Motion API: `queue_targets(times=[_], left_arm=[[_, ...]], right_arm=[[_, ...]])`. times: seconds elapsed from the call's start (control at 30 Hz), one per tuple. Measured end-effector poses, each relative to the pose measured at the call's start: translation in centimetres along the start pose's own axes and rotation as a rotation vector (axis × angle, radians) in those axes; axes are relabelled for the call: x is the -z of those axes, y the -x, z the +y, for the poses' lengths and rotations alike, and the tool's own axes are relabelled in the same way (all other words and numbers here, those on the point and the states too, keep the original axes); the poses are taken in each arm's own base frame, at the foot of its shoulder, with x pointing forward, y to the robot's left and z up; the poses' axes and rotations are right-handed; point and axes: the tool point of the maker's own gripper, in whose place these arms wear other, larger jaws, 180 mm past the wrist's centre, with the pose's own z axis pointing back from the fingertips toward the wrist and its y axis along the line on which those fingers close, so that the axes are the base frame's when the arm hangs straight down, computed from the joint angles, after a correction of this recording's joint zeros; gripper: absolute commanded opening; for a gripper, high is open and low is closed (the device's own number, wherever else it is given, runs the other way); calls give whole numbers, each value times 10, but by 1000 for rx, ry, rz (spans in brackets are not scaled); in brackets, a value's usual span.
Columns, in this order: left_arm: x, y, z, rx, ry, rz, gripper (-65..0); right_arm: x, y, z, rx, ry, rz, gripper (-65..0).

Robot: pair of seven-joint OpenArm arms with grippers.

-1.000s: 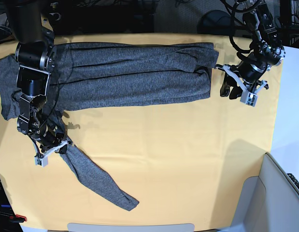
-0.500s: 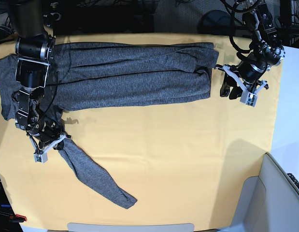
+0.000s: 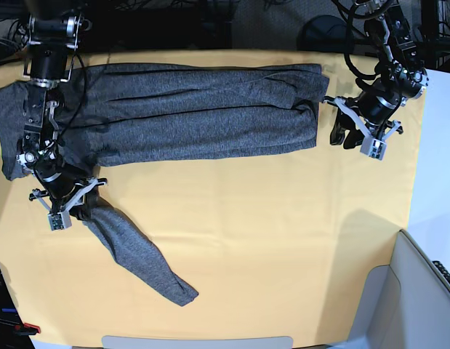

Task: Fold the T-shirt properly
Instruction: 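Lift the sleeve with the right gripper and lay it across the folded body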

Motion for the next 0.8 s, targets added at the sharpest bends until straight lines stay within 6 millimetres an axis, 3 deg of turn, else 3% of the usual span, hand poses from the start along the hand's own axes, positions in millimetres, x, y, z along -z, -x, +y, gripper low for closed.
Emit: queue_targets(times=[0.23, 0.37, 0.57, 0.8], left_arm=[[2, 5, 1, -11, 2, 14, -463], [2, 6, 1, -11, 2, 15, -463], [2, 6, 1, -11, 3, 14, -463], [2, 6, 1, -12, 3, 15, -463]], right_arm=[[-51, -18, 35, -148, -42, -86, -644], [-77, -19, 59, -213, -60, -109, -644], [-111, 6, 85, -273, -93, -60, -644], [-131, 47, 101, -253, -140, 37, -644]])
